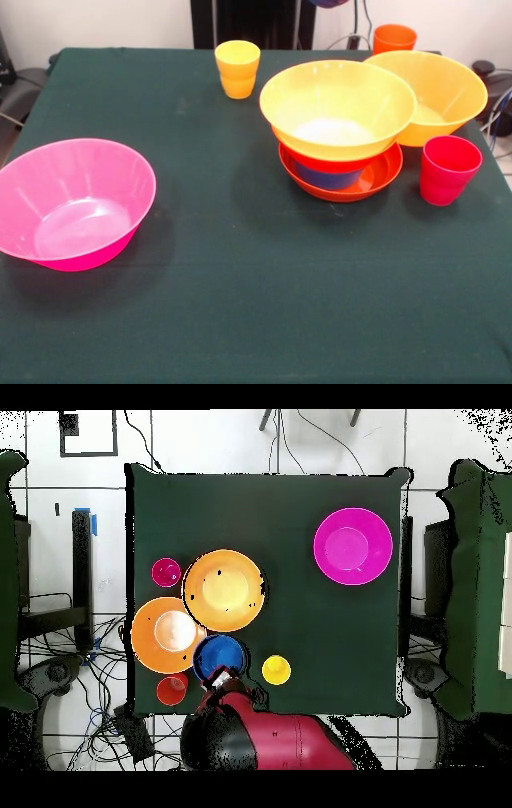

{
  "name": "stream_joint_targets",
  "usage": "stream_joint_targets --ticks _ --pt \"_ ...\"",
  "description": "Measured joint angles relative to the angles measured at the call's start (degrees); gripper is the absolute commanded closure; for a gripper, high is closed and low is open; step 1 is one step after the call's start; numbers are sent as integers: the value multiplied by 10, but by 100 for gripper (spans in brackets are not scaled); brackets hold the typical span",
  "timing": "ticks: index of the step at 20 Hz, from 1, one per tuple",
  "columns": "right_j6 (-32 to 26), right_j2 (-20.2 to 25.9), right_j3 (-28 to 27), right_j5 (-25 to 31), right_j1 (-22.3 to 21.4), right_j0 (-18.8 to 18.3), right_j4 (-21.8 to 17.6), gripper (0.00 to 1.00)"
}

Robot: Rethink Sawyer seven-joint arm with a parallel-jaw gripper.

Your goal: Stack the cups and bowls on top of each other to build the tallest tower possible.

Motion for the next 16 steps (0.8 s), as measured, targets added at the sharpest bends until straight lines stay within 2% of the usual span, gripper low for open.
stream_joint_targets --ticks 7,16 --pt "0 14 -67 87 -3 0 2 100" --pt "0 22 -136 135 -3 0 1 100"
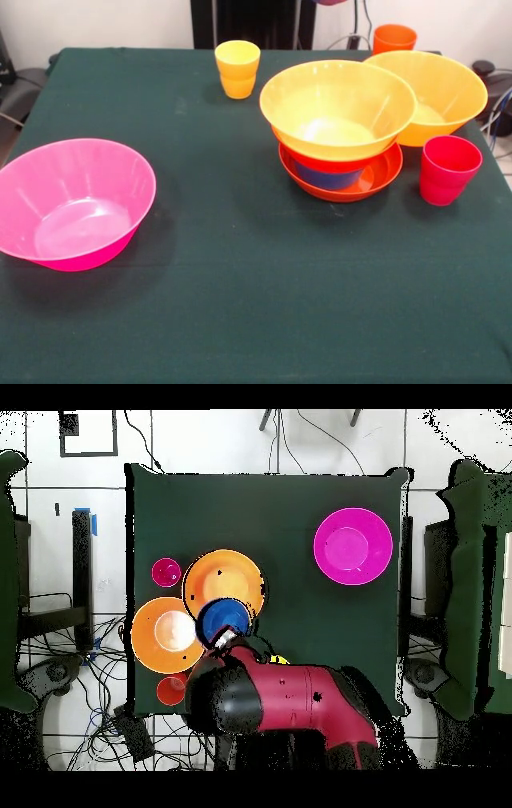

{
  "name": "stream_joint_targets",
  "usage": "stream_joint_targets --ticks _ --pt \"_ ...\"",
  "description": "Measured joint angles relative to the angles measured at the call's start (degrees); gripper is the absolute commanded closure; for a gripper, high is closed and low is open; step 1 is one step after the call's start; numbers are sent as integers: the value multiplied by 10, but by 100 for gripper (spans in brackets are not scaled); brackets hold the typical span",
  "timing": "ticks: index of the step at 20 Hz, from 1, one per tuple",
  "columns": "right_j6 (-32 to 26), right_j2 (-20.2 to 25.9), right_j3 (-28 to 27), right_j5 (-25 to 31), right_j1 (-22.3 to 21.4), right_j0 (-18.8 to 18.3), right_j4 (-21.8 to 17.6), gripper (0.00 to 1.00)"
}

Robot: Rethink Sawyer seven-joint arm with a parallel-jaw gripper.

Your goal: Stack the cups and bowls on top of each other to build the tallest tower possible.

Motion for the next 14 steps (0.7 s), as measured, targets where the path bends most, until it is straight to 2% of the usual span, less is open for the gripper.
stream_joint_targets --ticks 14 --pt "0 22 -145 93 45 -3 -2 100"
